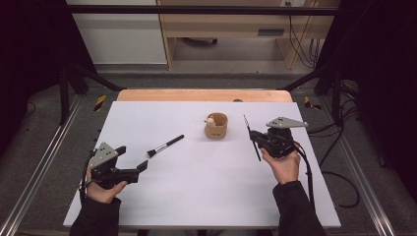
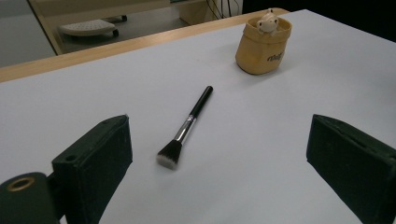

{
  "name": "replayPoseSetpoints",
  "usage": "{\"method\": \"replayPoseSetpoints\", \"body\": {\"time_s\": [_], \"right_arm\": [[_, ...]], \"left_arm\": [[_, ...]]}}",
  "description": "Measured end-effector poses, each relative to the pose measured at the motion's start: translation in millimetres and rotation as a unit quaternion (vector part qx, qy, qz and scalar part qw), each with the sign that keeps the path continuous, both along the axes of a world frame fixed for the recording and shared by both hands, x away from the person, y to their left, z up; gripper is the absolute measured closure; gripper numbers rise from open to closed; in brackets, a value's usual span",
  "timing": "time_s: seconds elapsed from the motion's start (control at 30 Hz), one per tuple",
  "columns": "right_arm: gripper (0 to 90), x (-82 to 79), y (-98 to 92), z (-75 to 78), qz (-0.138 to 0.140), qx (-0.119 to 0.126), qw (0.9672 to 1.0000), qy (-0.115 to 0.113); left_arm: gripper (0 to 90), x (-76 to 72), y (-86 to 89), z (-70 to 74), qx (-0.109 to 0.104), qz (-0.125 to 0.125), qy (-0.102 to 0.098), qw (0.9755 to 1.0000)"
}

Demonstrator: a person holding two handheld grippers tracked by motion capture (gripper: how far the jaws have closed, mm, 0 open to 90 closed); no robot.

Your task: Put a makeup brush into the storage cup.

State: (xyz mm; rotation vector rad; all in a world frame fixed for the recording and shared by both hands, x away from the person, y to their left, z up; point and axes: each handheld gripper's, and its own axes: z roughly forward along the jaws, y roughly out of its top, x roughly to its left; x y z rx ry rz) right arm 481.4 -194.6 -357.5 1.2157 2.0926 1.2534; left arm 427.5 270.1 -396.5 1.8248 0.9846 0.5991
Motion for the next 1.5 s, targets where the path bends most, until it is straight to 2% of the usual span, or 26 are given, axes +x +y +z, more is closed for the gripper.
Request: {"method": "replayPoseSetpoints", "body": {"time_s": [0.07,0.2,0.3,0.7,0.93,1.5], "right_arm": [[85.8,-0.5,0.7,0.0,-0.002,0.007,0.9999,-0.012],[85.8,-0.5,1.7,1.1,-0.008,0.026,0.9994,-0.022],[85.9,1.2,3.5,2.3,-0.013,0.03,0.9989,-0.034],[85.8,15.9,11.0,9.5,-0.042,0.063,0.9952,-0.063],[85.8,25.3,17.0,13.1,-0.058,0.07,0.9928,-0.078],[85.8,49.4,37.3,19.6,-0.072,0.07,0.9904,-0.095]], "left_arm": [[6.3,0.1,-0.3,-0.2,0.0,0.0,0.001,1.0],[6.3,0.3,-0.1,-0.5,0.0,0.0,0.002,1.0],[6.3,0.3,0.0,-0.5,0.0,0.0,0.002,1.0],[6.3,0.3,1.0,-0.2,-0.001,0.0,0.001,1.0],[6.3,0.4,1.1,-0.3,-0.002,0.0,0.0,1.0],[6.3,0.6,2.6,-0.3,-0.008,0.0,0.0,1.0]]}}
